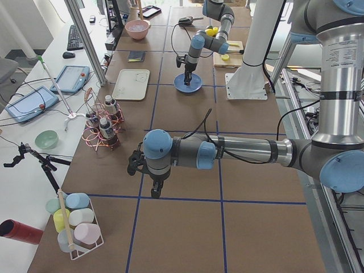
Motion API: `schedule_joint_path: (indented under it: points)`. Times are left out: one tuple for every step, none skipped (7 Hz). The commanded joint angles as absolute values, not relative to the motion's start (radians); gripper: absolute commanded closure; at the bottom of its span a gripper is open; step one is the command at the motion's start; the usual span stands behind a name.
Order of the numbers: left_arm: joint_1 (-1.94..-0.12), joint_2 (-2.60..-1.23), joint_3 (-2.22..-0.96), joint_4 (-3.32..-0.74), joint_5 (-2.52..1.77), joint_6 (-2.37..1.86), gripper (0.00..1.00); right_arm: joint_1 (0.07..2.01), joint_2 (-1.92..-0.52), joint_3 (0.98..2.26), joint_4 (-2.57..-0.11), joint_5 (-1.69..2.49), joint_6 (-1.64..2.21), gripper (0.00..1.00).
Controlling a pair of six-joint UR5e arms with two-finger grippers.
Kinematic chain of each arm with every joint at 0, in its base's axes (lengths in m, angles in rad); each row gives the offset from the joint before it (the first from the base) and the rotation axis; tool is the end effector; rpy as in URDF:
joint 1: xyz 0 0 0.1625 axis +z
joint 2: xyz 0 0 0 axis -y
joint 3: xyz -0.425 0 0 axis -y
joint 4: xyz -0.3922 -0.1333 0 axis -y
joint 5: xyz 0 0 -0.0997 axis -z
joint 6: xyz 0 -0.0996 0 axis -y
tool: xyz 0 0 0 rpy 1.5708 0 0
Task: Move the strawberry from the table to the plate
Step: 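Lower the strawberry onto the plate and open the right gripper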
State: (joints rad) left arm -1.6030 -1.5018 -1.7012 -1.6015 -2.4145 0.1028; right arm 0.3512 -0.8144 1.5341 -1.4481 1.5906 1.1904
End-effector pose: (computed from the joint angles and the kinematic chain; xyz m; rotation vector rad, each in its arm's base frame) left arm -0.0739 -0.4654 0.6192 0.1433 0.8357 0.1052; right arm -0.6377 -0.3735 0.2050 0.2839 -0.7933 -0.0358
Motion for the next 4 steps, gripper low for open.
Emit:
schedule_joint_path:
  points:
    - [-1.603,-1.502,-1.701,-1.601,-2.414,0.103,0.00,0.350,-0.815,1.534,-1.444,1.591,1.192,0.08]
    - [-1.603,-1.500,-1.701,-1.601,-2.414,0.103,0.00,0.356,-0.818,1.542,-1.442,1.591,1.190,0.01]
    - [-1.603,-1.500,-1.701,-1.600,-2.414,0.103,0.00,0.417,-0.819,1.567,-1.443,1.609,1.168,0.01]
    - [-1.603,-1.500,-1.695,-1.598,-2.414,0.103,0.00,0.496,-0.842,1.592,-1.443,1.682,1.102,0.01]
